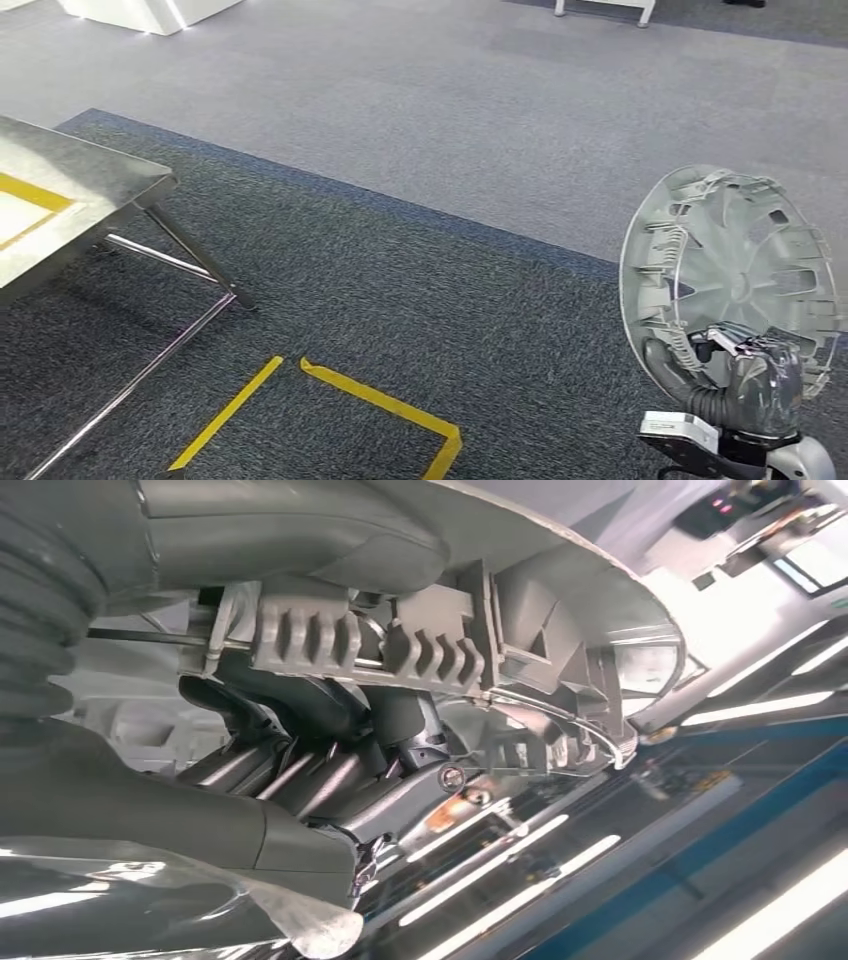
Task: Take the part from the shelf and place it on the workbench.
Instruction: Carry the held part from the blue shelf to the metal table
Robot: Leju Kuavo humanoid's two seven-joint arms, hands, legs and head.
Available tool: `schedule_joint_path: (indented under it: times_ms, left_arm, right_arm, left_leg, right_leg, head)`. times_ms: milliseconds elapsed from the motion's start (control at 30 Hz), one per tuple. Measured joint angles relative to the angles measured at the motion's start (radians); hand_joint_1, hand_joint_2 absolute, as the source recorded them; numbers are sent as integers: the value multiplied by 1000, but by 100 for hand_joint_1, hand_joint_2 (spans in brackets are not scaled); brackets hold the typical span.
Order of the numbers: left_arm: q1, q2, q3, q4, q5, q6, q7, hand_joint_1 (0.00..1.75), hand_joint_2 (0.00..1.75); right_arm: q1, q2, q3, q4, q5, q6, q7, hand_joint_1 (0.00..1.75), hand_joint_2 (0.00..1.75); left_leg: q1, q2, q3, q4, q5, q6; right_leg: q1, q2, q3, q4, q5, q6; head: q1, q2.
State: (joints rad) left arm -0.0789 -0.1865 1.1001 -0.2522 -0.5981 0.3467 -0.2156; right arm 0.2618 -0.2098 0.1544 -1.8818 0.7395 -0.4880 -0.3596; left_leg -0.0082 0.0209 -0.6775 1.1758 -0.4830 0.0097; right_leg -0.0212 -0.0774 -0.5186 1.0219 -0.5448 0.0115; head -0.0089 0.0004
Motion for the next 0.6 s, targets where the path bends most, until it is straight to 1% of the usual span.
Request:
schedule_joint_path:
  times_ms: [33,67,100,133,167,200,233,267,300,333,367,400,433,467,500,533,567,600]
  left_arm:
    - [-1,1,0,0,-2,0,0,0,175]
    - [-3,2,-1,0,-3,0,0,0,175]
    - [-4,2,-1,0,-3,1,0,0,175]
    - [-4,2,-1,0,-3,1,0,0,175]
    - [-4,2,-2,0,-3,2,0,0,175]
    - [-2,1,-2,0,-4,2,0,0,175]
    - [-1,1,-2,0,-4,3,2,0,175]
    - [-2,1,-2,0,-6,4,5,0,175]
    - [-4,1,-2,0,-7,5,9,0,175]
    - [-6,1,-3,0,-9,6,14,0,175]
    - [-8,1,-4,0,-11,6,18,0,175]
    - [-8,0,-4,1,-12,6,21,0,175]
    - [-7,0,-5,1,-13,6,23,0,175]
    - [-6,0,-6,2,-13,6,23,0,175]
    - [-5,0,-7,2,-13,6,24,0,175]
    - [-6,0,-8,2,-13,6,24,0,175]
    - [-7,0,-9,2,-14,7,25,0,175]
    - [-7,1,-10,2,-14,8,27,0,175]
  right_arm:
    - [0,0,0,0,0,0,0,175,175]
    - [-1,0,0,0,0,0,0,175,175]
    - [-2,0,0,0,1,0,-1,175,175]
    - [-5,0,0,0,1,0,-1,175,175]
    - [-7,0,1,0,1,0,-1,175,175]
    - [-10,0,1,1,1,0,-1,175,175]
    - [-13,0,2,1,1,1,-1,175,175]
    - [-14,-1,2,2,1,2,-1,175,175]
    - [-15,-2,4,3,1,6,-2,175,175]
    - [-15,-4,5,5,2,11,-2,175,175]
    - [-15,-6,6,7,3,16,-2,175,175]
    - [-15,-7,7,9,3,19,-1,175,175]
    - [-15,-7,8,11,3,21,0,175,175]
    - [-15,-8,8,13,3,23,1,175,175]
    - [-16,-8,9,15,3,23,1,175,175]
    - [-17,-9,11,16,3,23,1,175,175]
    - [-18,-9,12,18,3,23,1,175,175]
    - [-20,-9,14,19,3,23,0,175,175]
  left_leg:
    - [-8,27,28,-59,22,10]
    - [-16,50,47,-101,30,19]
    - [-23,64,55,-121,28,25]
    - [-26,60,56,-128,23,28]
    - [-24,46,59,-136,23,31]
    - [-20,33,65,-144,26,33]
    - [-16,21,72,-153,28,37]
    - [-11,8,78,-160,31,40]
    - [-9,-5,80,-162,31,43]
    - [-8,-19,80,-162,32,45]
    - [-7,-35,80,-162,31,46]
    - [-7,-51,81,-161,31,46]
    - [-5,-67,82,-160,30,45]
    - [-3,-83,84,-158,28,43]
    - [-1,-97,84,-154,25,38]
    - [-1,-112,82,-147,22,33]
    - [0,-126,77,-141,20,27]
    - [0,-137,71,-137,20,20]
  right_leg:
    - [3,-12,6,0,-5,4]
    - [6,-23,9,0,-10,8]
    - [8,-36,11,0,-13,12]
    - [10,-49,14,-2,-15,16]
    - [10,-60,17,-6,-18,21]
    - [10,-53,21,-5,-23,25]
    - [9,-30,17,9,-35,30]
    - [7,4,0,46,-55,33]
    - [5,40,-31,103,-80,36]
    - [4,62,-71,172,-105,38]
    - [3,71,-108,231,-119,41]
    - [2,75,-134,262,-116,44]
    - [0,76,-143,255,-92,46]
    - [-3,81,-131,210,-51,49]
    - [-8,97,-109,145,-10,52]
    - [-12,120,-84,82,18,54]
    - [-16,140,-63,39,31,53]
    - [-17,153,-53,18,30,49]
  head:
    - [0,0]
    - [1,0]
    - [1,0]
    - [0,0]
    - [0,0]
    - [1,0]
    - [2,0]
    - [4,0]
    - [6,0]
    - [6,0]
    - [7,0]
    - [7,0]
    - [7,0]
    - [7,0]
    - [7,0]
    - [8,0]
    - [7,0]
    - [8,0]
